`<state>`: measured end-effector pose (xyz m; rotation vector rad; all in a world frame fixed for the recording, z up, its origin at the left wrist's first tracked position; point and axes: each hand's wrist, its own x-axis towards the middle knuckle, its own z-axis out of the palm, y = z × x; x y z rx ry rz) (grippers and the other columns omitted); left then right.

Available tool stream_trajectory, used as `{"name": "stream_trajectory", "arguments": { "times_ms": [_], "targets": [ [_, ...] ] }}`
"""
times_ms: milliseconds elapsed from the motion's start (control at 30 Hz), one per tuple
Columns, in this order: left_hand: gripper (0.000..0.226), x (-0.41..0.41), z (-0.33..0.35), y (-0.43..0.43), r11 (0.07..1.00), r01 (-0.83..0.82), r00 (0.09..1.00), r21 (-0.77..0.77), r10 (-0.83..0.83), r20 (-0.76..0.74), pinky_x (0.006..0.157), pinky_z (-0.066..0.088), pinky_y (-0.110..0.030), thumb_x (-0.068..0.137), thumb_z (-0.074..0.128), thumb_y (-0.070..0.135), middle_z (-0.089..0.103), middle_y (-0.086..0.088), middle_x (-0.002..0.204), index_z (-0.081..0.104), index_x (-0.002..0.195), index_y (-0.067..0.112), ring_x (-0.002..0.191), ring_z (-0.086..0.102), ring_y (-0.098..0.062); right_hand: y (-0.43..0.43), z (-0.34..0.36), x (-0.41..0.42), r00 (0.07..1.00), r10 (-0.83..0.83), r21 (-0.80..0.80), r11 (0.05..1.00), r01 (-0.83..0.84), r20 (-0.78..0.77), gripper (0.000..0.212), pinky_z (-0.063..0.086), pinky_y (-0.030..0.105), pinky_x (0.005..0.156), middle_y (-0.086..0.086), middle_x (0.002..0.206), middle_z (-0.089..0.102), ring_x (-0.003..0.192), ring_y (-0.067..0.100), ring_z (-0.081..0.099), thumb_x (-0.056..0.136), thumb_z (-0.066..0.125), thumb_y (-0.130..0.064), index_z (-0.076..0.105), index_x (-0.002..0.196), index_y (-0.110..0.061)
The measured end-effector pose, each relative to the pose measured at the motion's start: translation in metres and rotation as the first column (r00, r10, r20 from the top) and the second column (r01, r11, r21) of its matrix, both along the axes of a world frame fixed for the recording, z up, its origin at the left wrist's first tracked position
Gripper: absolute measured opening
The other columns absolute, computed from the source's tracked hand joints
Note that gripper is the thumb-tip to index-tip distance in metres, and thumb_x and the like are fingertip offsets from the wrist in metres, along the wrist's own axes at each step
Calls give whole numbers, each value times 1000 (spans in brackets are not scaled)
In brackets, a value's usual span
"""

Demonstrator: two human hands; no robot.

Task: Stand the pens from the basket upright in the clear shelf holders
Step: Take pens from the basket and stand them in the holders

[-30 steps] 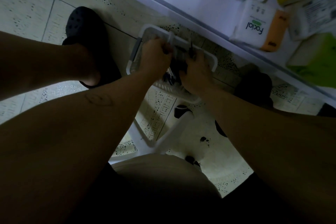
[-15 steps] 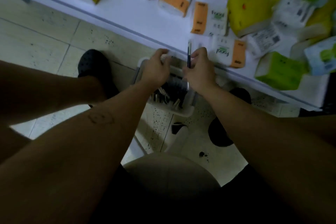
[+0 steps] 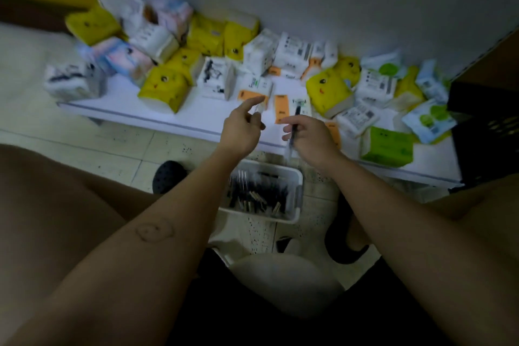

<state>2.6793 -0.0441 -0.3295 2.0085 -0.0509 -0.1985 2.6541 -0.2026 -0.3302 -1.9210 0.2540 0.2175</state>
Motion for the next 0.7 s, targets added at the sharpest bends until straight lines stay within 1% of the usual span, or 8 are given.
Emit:
{"name": "stream_trajectory", "arguments": {
  "times_ms": [133,200,267,367,467,533,600,700],
  "targets": [
    [38,1,38,0,996,26,998,-89,-21,56,53,52,-25,101,43,17,65,-6,86,49,137,28,60,61,-14,1,33,-8,997,40,-49,998,-37,70,24,58,37,69,14,88,66,73,26,68,84,68,1,61,105,-8],
    [33,-1,57,-4,988,51,996,-148,-40,77,60,56,-34,100,44,14,66,-12,90,53,129,27,64,67,-18,2,52,-10,993,9,-10,1000,-8,122,12,55,31,55,9,73,65,53,19,64,93,62,-11,61,101,-3],
    [30,-2,76,-7,980,57,994,-190,-39,99,65,58,-40,98,47,12,66,-16,93,55,121,28,70,70,-23,0,69,-10,976,-8,-121,992,35,217,28,43,21,47,2,55,56,41,9,51,96,57,-23,65,90,3],
    [27,-2,105,-10,973,50,986,-227,-11,168,69,60,-45,95,51,9,67,-13,89,57,115,25,75,71,-21,-5,95,-10,932,62,-296,954,50,356,44,39,30,55,6,50,37,50,20,43,94,61,-30,56,60,-2],
    [26,-3,140,-13,968,70,970,-242,-9,244,71,59,-47,92,57,6,67,-10,86,59,110,25,76,72,-19,-10,127,-10,913,119,-346,938,25,390,44,46,37,67,11,64,47,65,26,53,92,63,-28,51,50,-21],
    [27,-5,165,-17,970,85,952,-229,-12,305,71,59,-48,88,63,6,65,-5,85,61,106,26,74,71,-19,-12,152,-12,902,93,-284,958,33,422,35,53,41,76,5,78,60,73,23,65,90,66,-25,58,58,-37],
    [30,-8,192,-22,971,113,932,-211,-30,361,70,59,-47,84,68,7,64,-4,89,63,105,27,74,70,-23,-13,178,-17,887,16,-137,989,54,462,22,57,48,77,4,87,65,72,27,70,88,67,-14,65,80,-34],
    [32,-17,233,-31,959,178,899,-220,-67,434,66,59,-46,83,70,3,62,-12,94,63,108,21,77,69,-30,-17,217,-26,846,-38,0,999,44,531,59,60,42,68,5,92,62,68,28,71,87,65,1,48,134,-31]
  ]
}}
